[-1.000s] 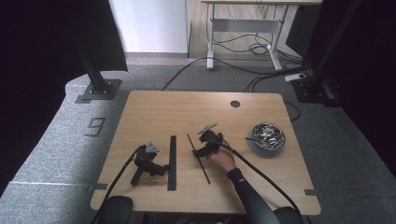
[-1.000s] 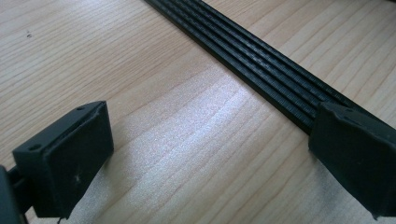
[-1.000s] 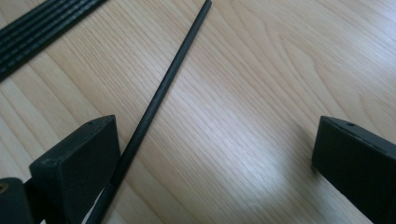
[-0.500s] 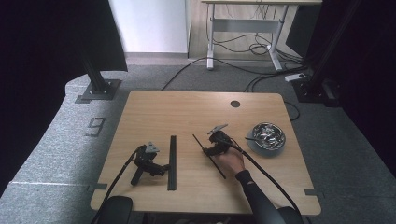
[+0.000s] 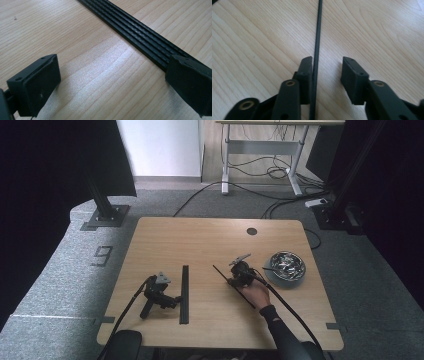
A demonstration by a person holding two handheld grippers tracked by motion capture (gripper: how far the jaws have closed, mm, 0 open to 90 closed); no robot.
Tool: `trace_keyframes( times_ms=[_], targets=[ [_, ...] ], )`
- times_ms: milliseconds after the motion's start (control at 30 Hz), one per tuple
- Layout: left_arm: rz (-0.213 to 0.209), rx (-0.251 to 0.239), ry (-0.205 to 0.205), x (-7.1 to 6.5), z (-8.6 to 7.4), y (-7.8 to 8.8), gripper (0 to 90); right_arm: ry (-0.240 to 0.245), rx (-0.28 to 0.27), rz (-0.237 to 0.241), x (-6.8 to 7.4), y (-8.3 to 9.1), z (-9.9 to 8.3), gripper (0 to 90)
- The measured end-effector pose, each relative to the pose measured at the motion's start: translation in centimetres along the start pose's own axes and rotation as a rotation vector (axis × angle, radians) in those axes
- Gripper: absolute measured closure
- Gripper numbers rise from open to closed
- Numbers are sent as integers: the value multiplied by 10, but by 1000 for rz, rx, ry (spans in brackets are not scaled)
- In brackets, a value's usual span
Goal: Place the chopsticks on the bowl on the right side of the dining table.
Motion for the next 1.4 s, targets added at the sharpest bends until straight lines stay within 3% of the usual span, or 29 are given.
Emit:
trace_keyframes(
  times_ms=[433,867,1300,1333,1400],
  targets=[
    [1,-1,1,0,0,0,0,-13,-5,26,-16,16,-21,855],
    [0,1,-2,0,0,0,0,-56,-10,24,-35,39,-52,856],
    [0,1,-2,0,0,0,0,-87,10,-9,-55,65,-85,854],
    [0,1,-2,0,0,0,0,-91,16,-10,-56,66,-85,846],
    [0,1,-2,0,0,0,0,-84,42,-26,-56,68,-84,729]
  ],
)
Point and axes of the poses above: each handheld gripper's, and its own axes: y roughly backward along the jaws, z roughly out of its top, x roughly to its left, the point moved 3 cm from there along -y, roughly forward along the jaws, and after that the axes turned 7 degrees about -y, right-handed, at the moved point
